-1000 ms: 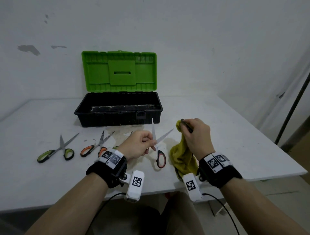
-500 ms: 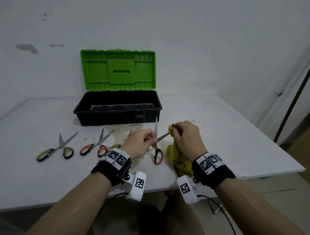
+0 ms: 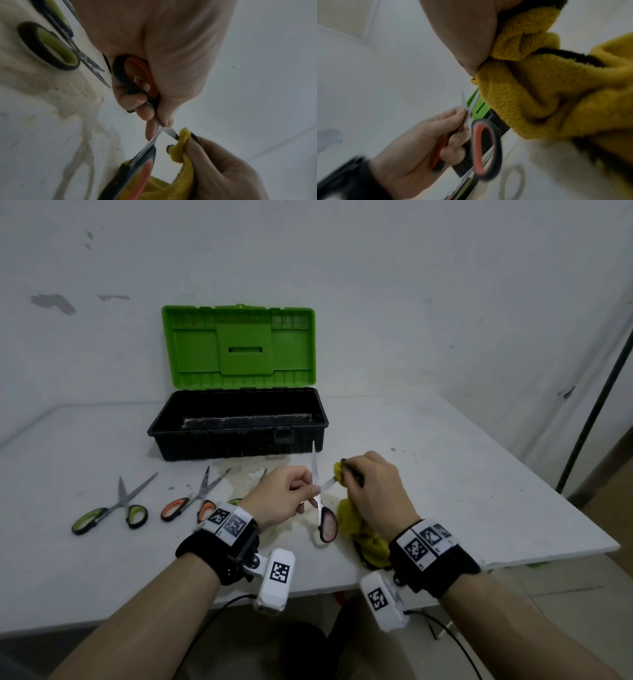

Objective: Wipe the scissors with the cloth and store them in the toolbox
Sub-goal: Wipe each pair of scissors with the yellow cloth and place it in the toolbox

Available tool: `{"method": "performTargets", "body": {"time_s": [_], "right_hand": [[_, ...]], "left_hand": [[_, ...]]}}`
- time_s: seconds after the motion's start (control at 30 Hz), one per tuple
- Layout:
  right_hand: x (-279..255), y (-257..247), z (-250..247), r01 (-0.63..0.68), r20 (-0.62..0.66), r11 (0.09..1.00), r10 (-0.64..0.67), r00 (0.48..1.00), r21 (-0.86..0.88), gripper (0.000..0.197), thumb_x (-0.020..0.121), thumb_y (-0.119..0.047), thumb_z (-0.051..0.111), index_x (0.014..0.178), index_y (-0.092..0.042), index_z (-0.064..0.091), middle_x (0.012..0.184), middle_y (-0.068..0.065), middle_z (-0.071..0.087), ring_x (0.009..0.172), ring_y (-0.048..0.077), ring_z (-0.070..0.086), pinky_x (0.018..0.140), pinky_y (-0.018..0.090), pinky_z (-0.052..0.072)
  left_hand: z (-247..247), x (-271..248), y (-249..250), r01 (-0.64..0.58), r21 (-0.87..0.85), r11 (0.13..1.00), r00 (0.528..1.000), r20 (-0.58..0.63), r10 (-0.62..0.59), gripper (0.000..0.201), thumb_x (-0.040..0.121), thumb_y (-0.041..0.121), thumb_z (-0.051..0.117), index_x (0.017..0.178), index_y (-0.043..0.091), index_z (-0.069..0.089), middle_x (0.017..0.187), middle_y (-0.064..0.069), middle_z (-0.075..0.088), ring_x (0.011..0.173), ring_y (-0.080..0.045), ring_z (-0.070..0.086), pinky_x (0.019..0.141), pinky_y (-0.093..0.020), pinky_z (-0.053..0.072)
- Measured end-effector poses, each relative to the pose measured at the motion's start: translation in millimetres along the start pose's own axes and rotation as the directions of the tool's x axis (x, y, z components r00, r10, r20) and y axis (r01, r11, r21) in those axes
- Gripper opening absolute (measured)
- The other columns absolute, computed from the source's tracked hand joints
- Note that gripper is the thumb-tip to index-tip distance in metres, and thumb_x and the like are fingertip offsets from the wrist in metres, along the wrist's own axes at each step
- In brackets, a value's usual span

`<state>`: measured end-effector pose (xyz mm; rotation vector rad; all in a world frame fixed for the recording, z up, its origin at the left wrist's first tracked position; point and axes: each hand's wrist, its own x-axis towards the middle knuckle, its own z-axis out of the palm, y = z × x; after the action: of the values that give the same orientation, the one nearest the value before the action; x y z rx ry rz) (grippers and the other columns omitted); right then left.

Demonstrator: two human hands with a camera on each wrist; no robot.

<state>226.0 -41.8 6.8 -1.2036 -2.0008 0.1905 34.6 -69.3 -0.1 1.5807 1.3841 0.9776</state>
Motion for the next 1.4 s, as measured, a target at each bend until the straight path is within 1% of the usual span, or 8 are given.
{"method": "performTargets", "body": {"time_s": [0.13,0.27,0.4,0.63,0.8,1.0,1.2,1.4], "right_hand": [[13,14,-14,-0.097,-0.054,0.995,0.097,0.994,-0.012,0.016,0.094,-0.021,0.058,0.097,-0.014,0.072,0.088,0.000,0.061,0.083,0.018,0.058,0.075,0.028,0.047],[-1,-11,-14,0.045,-0.028,0.998,-0.044,0.999,0.032,0.013,0.093,-0.020,0.061,0.099,-0.014,0.071,0.088,-0.003,0.059,0.079,0.012,0.056,0.073,0.020,0.045],[-20,-25,4,0.139,0.122,0.989,-0.143,0.982,0.041,0.014,0.093,-0.022,0.061,0.101,-0.015,0.070,0.092,0.000,0.059,0.079,0.017,0.058,0.072,0.034,0.051],[-5,-6,4,0.062,0.008,0.998,-0.062,0.998,0.034,0.013,0.093,-0.021,0.061,0.094,-0.012,0.071,0.087,0.002,0.059,0.075,0.018,0.058,0.070,0.036,0.051],[18,18,-14,-0.102,-0.056,0.995,0.101,0.993,-0.013,0.016,0.093,-0.020,0.060,0.095,-0.011,0.073,0.087,0.004,0.063,0.082,0.021,0.059,0.077,0.037,0.050],[15,14,-25,-0.083,-0.089,0.997,0.082,0.993,-0.005,0.013,0.092,-0.019,0.063,0.097,-0.012,0.073,0.088,0.001,0.065,0.082,0.015,0.057,0.077,0.024,0.044],[11,5,-30,-0.057,-0.107,0.998,0.057,0.993,0.011,0.013,0.091,-0.020,0.065,0.098,-0.013,0.073,0.089,-0.001,0.066,0.082,0.012,0.056,0.078,0.023,0.043],[11,-4,-41,-0.023,-0.109,1.000,0.023,0.994,0.002,0.012,0.091,-0.022,0.066,0.098,-0.015,0.073,0.088,-0.003,0.065,0.078,0.007,0.053,0.071,0.007,0.037]], "left_hand": [[-2,-2,-1,0.049,-0.037,0.998,0.999,0.007,-0.049,0.016,0.097,0.011,0.062,0.081,0.009,0.057,0.081,-0.016,0.074,0.051,-0.012,0.051,0.048,-0.023,0.041],[0,1,1,0.093,-0.138,0.986,0.995,-0.009,-0.095,0.019,0.097,0.010,0.062,0.078,0.010,0.057,0.075,-0.011,0.073,0.050,-0.011,0.050,0.044,-0.020,0.039],[2,4,4,0.087,-0.143,0.986,0.996,-0.014,-0.090,0.017,0.097,0.003,0.056,0.080,0.007,0.057,0.061,-0.003,0.065,0.050,-0.013,0.050,0.044,-0.021,0.038],[-4,2,0,0.085,-0.175,0.981,0.996,0.032,-0.081,0.019,0.096,0.008,0.062,0.078,0.008,0.054,0.077,-0.015,0.072,0.048,-0.011,0.049,0.042,-0.018,0.038],[-4,-1,1,0.125,-0.175,0.976,0.991,0.064,-0.116,0.011,0.096,0.008,0.063,0.087,0.002,0.057,0.080,-0.016,0.072,0.051,-0.013,0.049,0.043,-0.019,0.038],[-4,1,9,0.147,-0.192,0.970,0.987,0.085,-0.133,0.011,0.095,0.011,0.064,0.089,0.003,0.060,0.081,-0.013,0.072,0.052,-0.012,0.049,0.043,-0.018,0.039],[-6,-1,13,0.140,-0.133,0.981,0.988,0.082,-0.130,0.007,0.091,0.000,0.066,0.096,0.000,0.063,0.074,-0.005,0.063,0.049,-0.009,0.053,0.043,-0.016,0.040],[-16,2,10,0.182,-0.161,0.970,0.983,0.000,-0.185,0.018,0.084,0.003,0.076,0.098,-0.002,0.067,0.078,-0.010,0.072,0.058,-0.012,0.063,0.051,-0.020,0.049]]}}
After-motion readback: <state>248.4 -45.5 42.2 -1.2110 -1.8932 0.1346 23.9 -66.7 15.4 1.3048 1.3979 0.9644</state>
